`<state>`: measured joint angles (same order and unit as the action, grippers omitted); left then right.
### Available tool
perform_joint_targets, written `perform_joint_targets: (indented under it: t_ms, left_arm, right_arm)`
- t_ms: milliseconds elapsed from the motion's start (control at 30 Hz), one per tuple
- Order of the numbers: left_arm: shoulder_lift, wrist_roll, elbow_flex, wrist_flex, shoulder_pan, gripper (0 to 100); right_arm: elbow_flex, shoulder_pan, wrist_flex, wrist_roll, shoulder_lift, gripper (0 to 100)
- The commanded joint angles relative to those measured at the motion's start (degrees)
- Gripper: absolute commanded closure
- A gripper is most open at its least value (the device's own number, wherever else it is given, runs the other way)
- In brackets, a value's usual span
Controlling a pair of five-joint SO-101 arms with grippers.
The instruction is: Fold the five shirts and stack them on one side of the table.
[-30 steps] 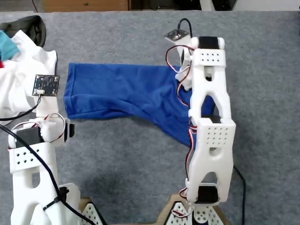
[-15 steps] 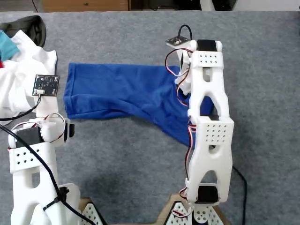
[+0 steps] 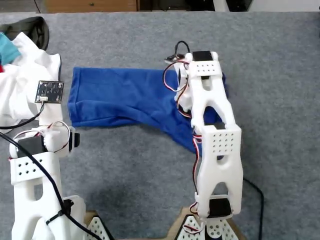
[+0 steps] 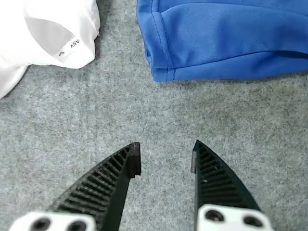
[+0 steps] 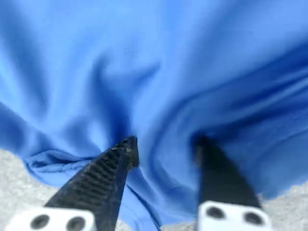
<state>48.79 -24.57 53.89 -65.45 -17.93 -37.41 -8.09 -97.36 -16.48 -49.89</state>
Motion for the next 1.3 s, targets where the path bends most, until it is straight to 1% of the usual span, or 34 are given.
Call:
perform_joint_targets:
  t_ms: [0, 267, 367, 467, 600, 933, 1067, 1133, 1200, 1267]
  left_arm:
    - [1.0, -0.4, -0.3, 1.1, 0.0, 81]
    - [1.0, -0.4, -0.3, 1.1, 0.0, 81]
    - [1.0, -0.4, -0.3, 1.1, 0.0, 81]
    - [1.0, -0.4, -0.3, 1.1, 0.0, 81]
    - [1.0, -0.4, -0.3, 1.1, 0.0, 81]
    - [1.0, -0.4, -0.3, 1.1, 0.0, 81]
    - [0.9, -0.4, -0.2, 1.1, 0.0, 81]
    - [0.9, -0.4, -0.2, 1.1, 0.0, 81]
    - [0.9, -0.4, -0.2, 1.1, 0.0, 81]
    - [0.9, -0.4, -0.2, 1.1, 0.0, 81]
  right_arm:
    - [-0.3, 0.4, 2.2, 0.5, 0.1, 92.4]
    - [-6.6, 2.3, 1.1, 0.5, 0.0, 92.1]
    - [-10.9, 4.5, 1.0, 0.5, 0.0, 92.5]
    - [-15.1, 6.5, 1.8, 0.4, -0.1, 97.8]
    - [-18.4, 7.4, 2.6, 0.2, -0.1, 98.9]
    - [-18.9, 7.4, 8.3, -2.3, -0.1, 99.0]
    - [-18.9, 6.8, 6.2, -3.3, -0.1, 98.6]
    - [-19.0, 6.4, 4.1, -6.1, 0.1, 96.4]
    - [-20.4, 6.3, 2.5, -6.9, 0.3, 88.3]
    - [-23.7, 6.2, -0.4, -7.1, 0.2, 77.8]
